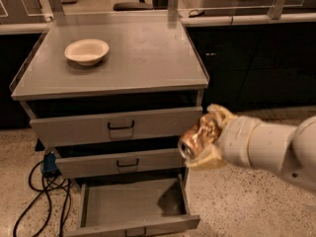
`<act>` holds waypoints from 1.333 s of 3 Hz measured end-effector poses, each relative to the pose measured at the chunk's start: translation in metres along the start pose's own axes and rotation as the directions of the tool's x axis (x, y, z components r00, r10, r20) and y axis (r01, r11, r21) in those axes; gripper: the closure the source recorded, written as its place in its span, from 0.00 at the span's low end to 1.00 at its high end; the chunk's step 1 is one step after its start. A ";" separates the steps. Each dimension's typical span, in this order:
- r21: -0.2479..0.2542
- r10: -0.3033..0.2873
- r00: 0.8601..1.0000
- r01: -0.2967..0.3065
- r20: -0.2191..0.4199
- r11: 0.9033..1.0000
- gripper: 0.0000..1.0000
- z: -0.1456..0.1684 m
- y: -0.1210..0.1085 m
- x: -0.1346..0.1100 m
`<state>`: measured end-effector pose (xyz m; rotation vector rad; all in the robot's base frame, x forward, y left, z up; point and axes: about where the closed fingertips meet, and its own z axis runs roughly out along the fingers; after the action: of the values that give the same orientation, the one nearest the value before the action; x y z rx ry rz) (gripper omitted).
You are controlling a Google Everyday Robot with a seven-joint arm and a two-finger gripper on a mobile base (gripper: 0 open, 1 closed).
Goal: Place orange can into bottom drawer
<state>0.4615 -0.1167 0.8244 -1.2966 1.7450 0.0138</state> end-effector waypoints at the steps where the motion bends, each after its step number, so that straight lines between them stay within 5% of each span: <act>1: -0.055 0.038 0.998 -0.041 -0.056 0.998 1.00 0.012 0.036 0.039; 3: -0.060 0.052 0.998 -0.055 -0.044 0.997 1.00 0.037 0.039 0.053; 4: -0.034 0.073 0.996 -0.074 -0.045 0.997 1.00 0.093 0.042 0.083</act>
Offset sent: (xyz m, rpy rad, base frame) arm -0.0181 -0.0073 -0.0506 -0.0140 0.0858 -0.0135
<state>0.4900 -0.1139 0.6960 -1.2658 1.8364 0.0594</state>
